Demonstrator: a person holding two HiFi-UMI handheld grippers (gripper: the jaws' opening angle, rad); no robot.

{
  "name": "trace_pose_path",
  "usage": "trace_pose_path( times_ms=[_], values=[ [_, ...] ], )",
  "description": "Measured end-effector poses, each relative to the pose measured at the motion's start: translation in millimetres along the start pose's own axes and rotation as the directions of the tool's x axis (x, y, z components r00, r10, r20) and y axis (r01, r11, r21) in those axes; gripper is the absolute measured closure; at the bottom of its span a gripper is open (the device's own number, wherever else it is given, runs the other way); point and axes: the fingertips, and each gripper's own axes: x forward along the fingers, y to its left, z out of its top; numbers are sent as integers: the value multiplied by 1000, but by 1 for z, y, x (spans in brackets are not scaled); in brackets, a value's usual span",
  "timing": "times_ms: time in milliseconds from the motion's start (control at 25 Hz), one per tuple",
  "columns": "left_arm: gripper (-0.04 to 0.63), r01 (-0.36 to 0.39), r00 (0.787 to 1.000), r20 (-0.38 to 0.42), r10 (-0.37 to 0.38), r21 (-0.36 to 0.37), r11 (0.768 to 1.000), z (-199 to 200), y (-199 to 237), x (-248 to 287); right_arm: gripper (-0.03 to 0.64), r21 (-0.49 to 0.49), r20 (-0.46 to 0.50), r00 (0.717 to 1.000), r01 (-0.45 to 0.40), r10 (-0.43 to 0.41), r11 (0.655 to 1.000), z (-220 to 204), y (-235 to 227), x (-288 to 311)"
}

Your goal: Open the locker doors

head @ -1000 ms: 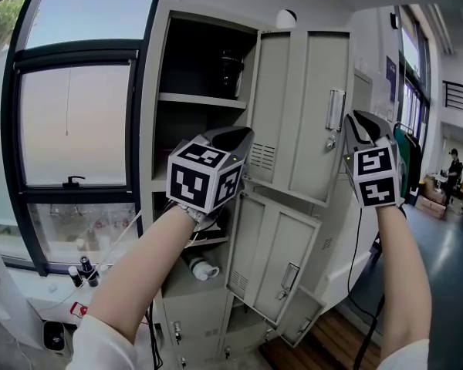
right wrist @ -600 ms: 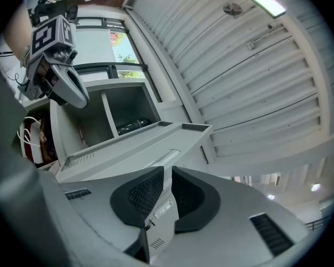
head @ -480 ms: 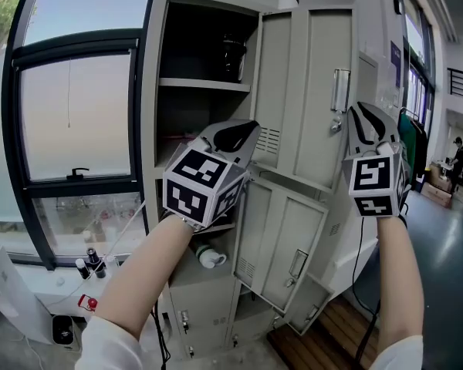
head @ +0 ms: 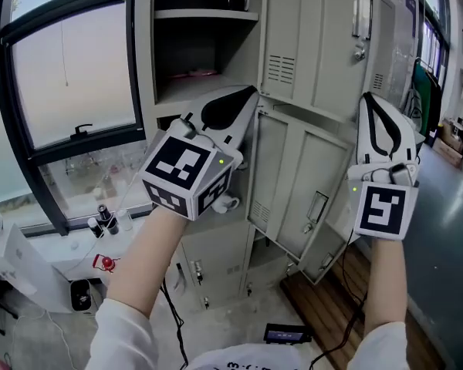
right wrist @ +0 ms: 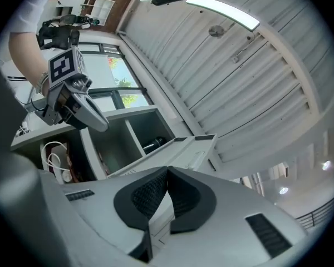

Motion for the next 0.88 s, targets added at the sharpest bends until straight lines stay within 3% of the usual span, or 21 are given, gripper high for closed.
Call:
trace_pose_path(
  times_ms=[320,440,640,760,880],
  values=[
    [580,-3,1000,-27,3,10,1000,-50,-27,-21,611,163,-50,999,1,8,987,-34,49,-49],
    [580,8,999,-32,-7,24,1000,-66,-44,-26,604,233,-47,998,-41,53,972,-38,69,-67],
    [580,53,996,-77,-51,30,998,-94,-81,-36,604,381,-61,987,-117,151,917,-52,99,-98],
    [580,92,992,-85,-91,-1,996,-111,-101,-42,604,496,-95,981,-101,169,862,-69,111,-114],
    [580,116,988,-95,-121,-56,992,-127,-115,-52,604,544,-151,969,-83,195,835,-78,127,-133]
  ],
)
